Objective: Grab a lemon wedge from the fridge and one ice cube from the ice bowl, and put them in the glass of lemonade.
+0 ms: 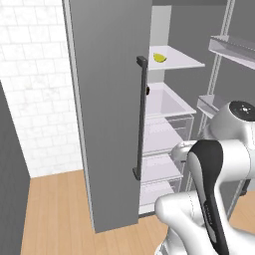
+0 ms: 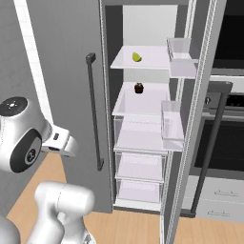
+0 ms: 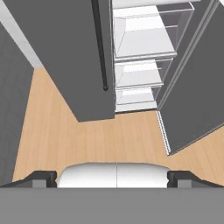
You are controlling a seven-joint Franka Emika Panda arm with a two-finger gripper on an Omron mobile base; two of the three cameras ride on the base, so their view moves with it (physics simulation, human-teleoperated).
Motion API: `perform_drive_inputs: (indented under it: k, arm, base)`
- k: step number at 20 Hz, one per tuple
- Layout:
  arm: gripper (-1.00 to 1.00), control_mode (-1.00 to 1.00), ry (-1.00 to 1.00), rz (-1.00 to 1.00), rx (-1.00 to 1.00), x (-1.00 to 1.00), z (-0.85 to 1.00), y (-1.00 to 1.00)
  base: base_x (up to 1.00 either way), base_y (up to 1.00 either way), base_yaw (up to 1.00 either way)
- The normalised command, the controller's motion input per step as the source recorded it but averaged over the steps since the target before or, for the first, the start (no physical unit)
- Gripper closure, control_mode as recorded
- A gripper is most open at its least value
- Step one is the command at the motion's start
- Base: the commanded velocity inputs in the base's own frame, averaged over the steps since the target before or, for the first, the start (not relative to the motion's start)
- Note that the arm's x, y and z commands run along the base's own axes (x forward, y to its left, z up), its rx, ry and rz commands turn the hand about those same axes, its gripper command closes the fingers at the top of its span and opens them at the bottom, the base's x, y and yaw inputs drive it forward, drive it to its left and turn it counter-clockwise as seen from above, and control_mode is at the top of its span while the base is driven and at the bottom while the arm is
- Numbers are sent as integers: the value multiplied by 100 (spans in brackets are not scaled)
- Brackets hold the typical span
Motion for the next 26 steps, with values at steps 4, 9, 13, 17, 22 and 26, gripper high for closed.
perform_drive_inputs:
  k: [4,9,13,17,22,26]
  arm:
    - [-100,-100,0,0,0,0,0,0]
    - [-100,-100,0,-2,0,-1,-3,-11]
    - [-100,-100,0,-2,0,0,-3,-62]
    - [-100,-100,0,-1,0,0,-4,-58]
    - [-100,-100,-3,0,-12,0,-2,40]
    - [-100,-100,0,0,-14,0,-7,55]
  base:
    - [0,0,0]
    - [0,0,0]
    - [0,0,0]
    - [0,0,0]
    - [0,0,0]
    - [0,0,0]
